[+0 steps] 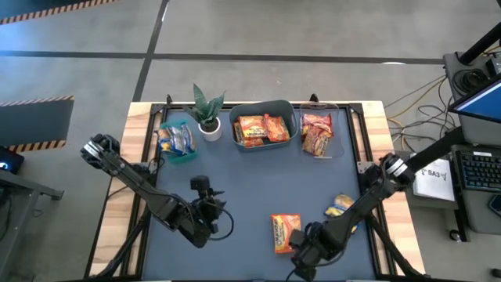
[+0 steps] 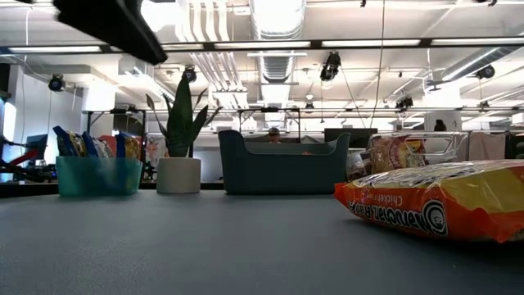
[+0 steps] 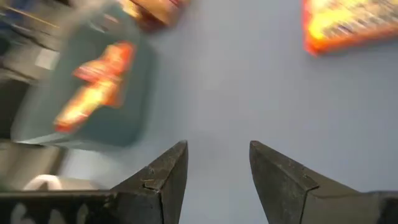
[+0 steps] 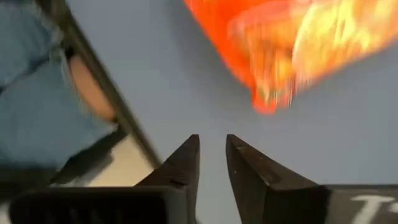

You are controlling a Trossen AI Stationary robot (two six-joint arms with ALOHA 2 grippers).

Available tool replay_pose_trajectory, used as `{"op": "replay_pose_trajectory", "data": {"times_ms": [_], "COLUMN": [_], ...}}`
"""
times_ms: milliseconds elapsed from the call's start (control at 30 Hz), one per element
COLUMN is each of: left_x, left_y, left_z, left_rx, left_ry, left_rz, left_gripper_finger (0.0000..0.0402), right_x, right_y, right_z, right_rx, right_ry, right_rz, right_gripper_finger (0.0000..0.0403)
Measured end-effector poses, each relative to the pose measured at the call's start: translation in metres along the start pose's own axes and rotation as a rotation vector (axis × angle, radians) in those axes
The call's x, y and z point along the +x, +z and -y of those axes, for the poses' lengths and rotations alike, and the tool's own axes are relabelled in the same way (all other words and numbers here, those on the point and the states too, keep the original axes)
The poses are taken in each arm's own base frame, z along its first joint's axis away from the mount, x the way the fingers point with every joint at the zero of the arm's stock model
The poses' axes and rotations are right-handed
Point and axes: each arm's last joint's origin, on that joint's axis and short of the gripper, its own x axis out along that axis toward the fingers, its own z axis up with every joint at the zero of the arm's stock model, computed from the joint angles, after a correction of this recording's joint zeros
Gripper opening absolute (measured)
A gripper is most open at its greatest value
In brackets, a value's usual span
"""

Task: Sort Maruchan noodles
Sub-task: Put the orange noodle pack into the blue bin

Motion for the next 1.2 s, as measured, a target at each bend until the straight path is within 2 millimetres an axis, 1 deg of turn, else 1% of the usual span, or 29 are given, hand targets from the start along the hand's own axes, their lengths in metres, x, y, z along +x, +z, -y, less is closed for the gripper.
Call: {"op": "replay_pose_trajectory", "data": {"times_ms": [100,167,233,467,667,1000,1067,1167,1200], "left_x": [0.000,-0.001,0.000,0.000,0.000,0.000,0.000,0.000,0.000], "left_y": [-0.002,-0.004,-0.005,-0.006,-0.006,-0.006,-0.005,-0.005,-0.005], "left_z": [0.003,0.004,0.004,0.003,0.003,0.002,0.002,0.002,0.002], "left_rx": [0.003,0.012,0.031,0.044,0.044,0.032,0.033,0.034,0.035], "left_ry": [-0.094,-0.109,-0.107,-0.072,-0.065,-0.046,-0.041,-0.041,-0.041], "left_rz": [-0.050,-0.062,-0.067,-0.057,-0.054,-0.042,-0.039,-0.039,-0.039], "left_gripper_finger": [0.0155,0.0155,0.0155,0.0155,0.0155,0.0155,0.0155,0.0155,0.0155], "right_x": [0.005,0.006,0.006,0.005,0.016,0.013,0.012,0.007,0.004], "right_y": [0.005,0.006,0.007,0.017,0.029,0.051,0.057,0.068,0.072], "right_z": [-0.004,-0.004,-0.003,0.002,0.006,0.018,0.021,0.024,0.025], "right_rx": [-0.037,-0.068,-0.085,-0.140,-0.199,-0.300,-0.302,-0.282,-0.245], "right_ry": [-0.032,-0.039,-0.045,-0.066,-0.081,-0.134,-0.185,-0.293,-0.335], "right_rz": [0.069,0.077,0.088,0.111,0.094,0.152,0.221,0.418,0.497], "right_gripper_finger": [0.0041,0.0018,0.0012,0.0009,0.0008,0.0008,0.0008,0.0008,0.0008]}}
